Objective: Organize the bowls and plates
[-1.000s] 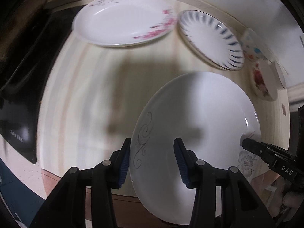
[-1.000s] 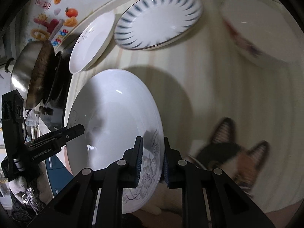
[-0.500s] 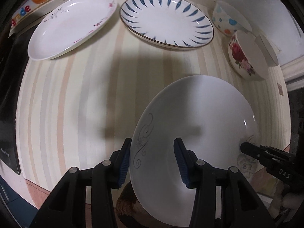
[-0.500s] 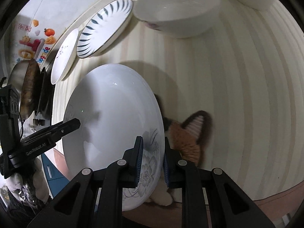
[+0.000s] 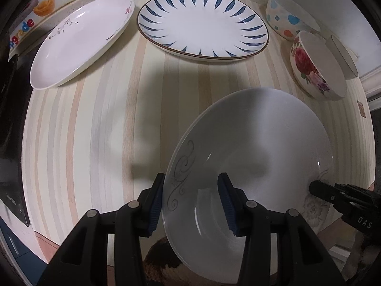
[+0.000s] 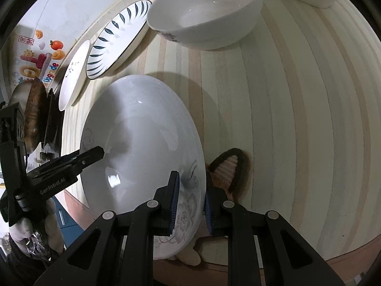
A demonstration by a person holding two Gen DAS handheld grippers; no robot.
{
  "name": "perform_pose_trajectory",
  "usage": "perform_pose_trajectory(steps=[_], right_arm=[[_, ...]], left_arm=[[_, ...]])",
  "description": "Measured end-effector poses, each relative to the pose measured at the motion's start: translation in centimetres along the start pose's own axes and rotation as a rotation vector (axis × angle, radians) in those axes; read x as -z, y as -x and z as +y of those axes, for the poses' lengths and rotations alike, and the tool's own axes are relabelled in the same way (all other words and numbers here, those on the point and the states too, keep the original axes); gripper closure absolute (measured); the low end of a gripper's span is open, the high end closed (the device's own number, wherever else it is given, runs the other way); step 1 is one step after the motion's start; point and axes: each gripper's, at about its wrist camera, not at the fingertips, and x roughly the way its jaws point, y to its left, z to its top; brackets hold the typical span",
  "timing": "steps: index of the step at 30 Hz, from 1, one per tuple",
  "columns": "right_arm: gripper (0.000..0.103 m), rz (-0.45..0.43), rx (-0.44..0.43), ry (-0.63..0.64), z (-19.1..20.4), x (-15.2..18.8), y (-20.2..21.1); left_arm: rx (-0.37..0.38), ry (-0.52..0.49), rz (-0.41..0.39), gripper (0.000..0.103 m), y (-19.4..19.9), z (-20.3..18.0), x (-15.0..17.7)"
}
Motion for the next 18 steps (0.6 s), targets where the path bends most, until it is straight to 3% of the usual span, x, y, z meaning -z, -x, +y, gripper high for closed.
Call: perform_pose_trajectory(steps=[3,8,11,12,14,18], right_arm=[[0.082,0.027,0.006,-0.015,-0.2,-0.2,0.8],[0.080,-0.073,0.044,-0.005,2.0,-1.3,7.4],[0.062,-0.139,-0.030,0.057,7.1,-4.1,9.9],[0.057,-0.143,-0.061,0.080,8.7,-5.3,9.7],[0.056,-0.156,-0.110,0.153,12.6,-8.7,8.3],[0.056,-0.142,-0.103,0.298,20.4,-17.2,1.5]], left_arm=[[0.001,0.007,-0.013,0.061,1.0,-0.2,-0.5],[-0.037,0.124,-0.143,0.060,7.2,6.1,-0.9],[-0.045,0.247,-0.173,0.060,7.8,11.5,-3.1],[-0.037,0.282,-0.171,0.060,7.5,12.9,-3.7],[-0.011,0.363,-0.155,0.060,6.2,15.4,-5.4],[0.017,0.449,-0.143,0.060,3.3,18.3,-8.8]])
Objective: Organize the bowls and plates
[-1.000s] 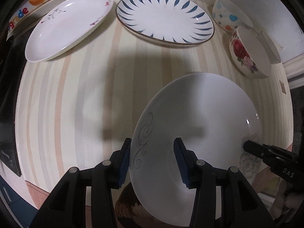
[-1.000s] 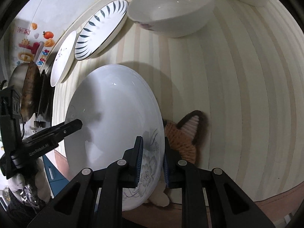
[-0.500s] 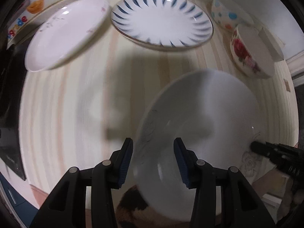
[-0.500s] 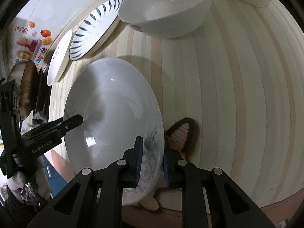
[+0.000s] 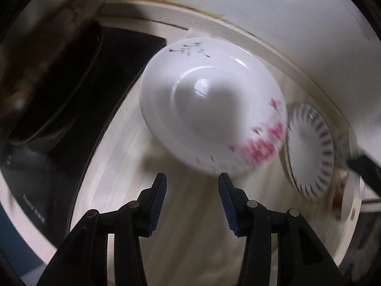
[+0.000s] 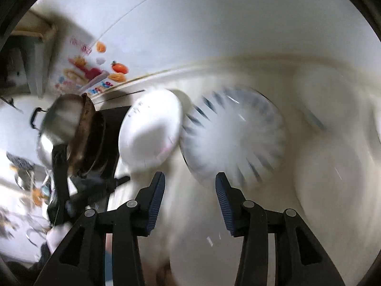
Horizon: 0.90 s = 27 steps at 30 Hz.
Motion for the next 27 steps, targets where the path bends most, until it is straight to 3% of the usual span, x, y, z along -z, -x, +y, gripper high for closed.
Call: perform_pose_trajectory(steps=[5,9,12,14,15,23,27], right_arm=[[0.056,0.058,0.044,0.124,3.0,-8.0,-9.5],[0.057,0.090,0.106,0.183,3.6,-10.8,-14.1],[0.067,0.122,0.116,0.186,2.9,-11.8,-16.3],[0.073,0.138,0.085,0.187,2.8,-12.1,-17.2],[0.082,0.140,0.061,0.188,2.9,-12.2,-17.5],[0.084,0.129,0.025,0.184,2.4,-11.9,-17.1],[0.084,0.121,0.005,0.175,2.4,-11.2,-15.8]], left_arm=[[0.024,0.052,0.018,0.060,-3.4,0.2,-2.8],[0.030,0.085,0.039,0.061,-5.0,0.4,-4.1],[0.047,0.105,0.044,0.062,-5.8,0.5,-4.9],[0.043,0.108,0.029,0.065,-5.8,0.6,-5.0],[0.042,0.106,0.023,0.067,-5.7,0.6,-5.0],[0.004,0.058,0.007,0.068,-5.9,-0.5,-4.6],[0.034,0.056,0.015,0.067,-4.9,-0.9,-3.8]])
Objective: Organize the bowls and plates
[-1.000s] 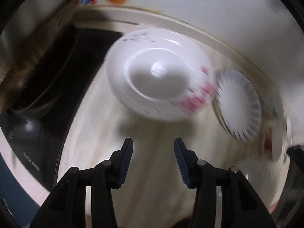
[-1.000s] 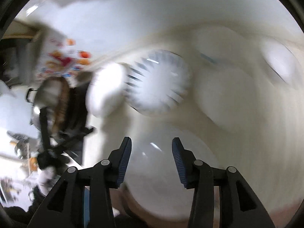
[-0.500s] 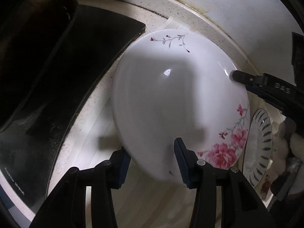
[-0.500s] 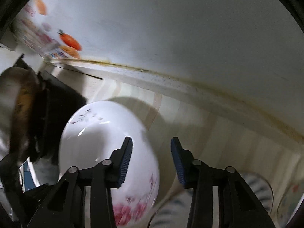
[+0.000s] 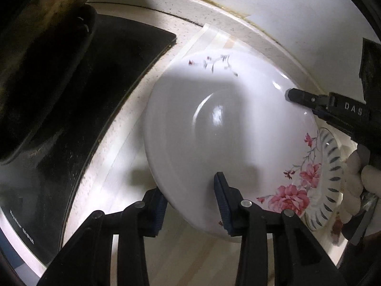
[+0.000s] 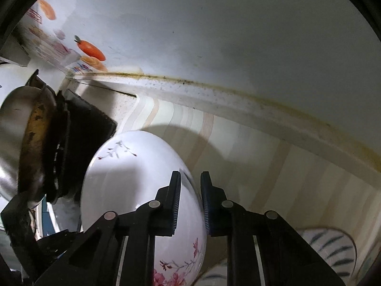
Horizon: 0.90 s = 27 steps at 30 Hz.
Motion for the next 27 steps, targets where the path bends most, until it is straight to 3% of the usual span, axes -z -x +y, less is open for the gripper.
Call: perform_pose_trajectory(steps=[13,27], right_arm=[[0.084,-0.102,-0.033,-0.068,-0.4,6.1,9.7],[0.084,-0.227,-0.024,-0.249,-3.3,20.3,20.8]], left_arm=[[0.042,-0.107,-0.081,0.068,7.3,-3.8,2.0],[0.126,-0.302,-0.078,0.068,11.1,-9.1,7.4]])
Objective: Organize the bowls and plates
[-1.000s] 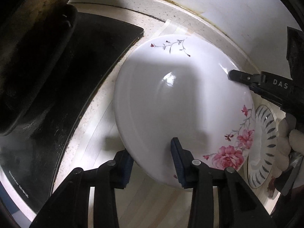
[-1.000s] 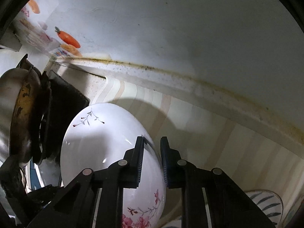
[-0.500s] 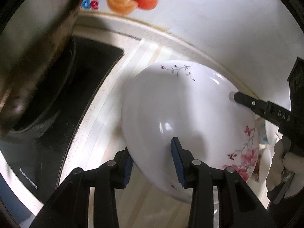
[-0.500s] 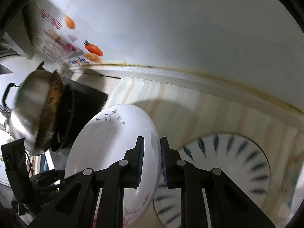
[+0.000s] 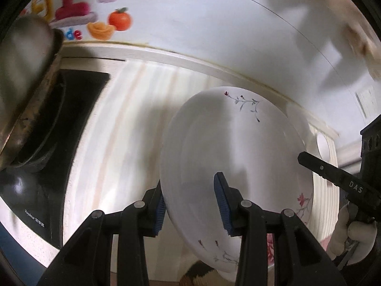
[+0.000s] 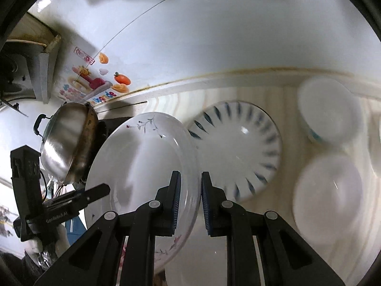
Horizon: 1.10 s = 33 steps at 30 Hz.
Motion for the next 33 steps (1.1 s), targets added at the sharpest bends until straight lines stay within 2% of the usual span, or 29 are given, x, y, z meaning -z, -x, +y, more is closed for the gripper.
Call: perform_pose_trajectory(steps=[9,17,21,33], right_arm=[[0.084,-0.031,0.034,-0.133,-4.7,7.9,4.9],[0.084,0.041,0.066,-0.241,-8.7,14.0,3.4],[0.084,0.058,0.059,-0.289,-10.2,15.6,2.4],[0.084,0.078,0.077,-0.304,-12.0,16.2,1.8]], left_arm=[[0.035,-0.116,0.105,0.068,-2.2,-3.7,4.2],[0.007,-0.179,0.222,0.068,-5.7,-5.3,7.4],[-0.015,-0.213,0.254,0.068,-7.1,-6.1,8.2],[-0.070,-0.263,0.315,0.068,-9.6,-7.5,9.2]])
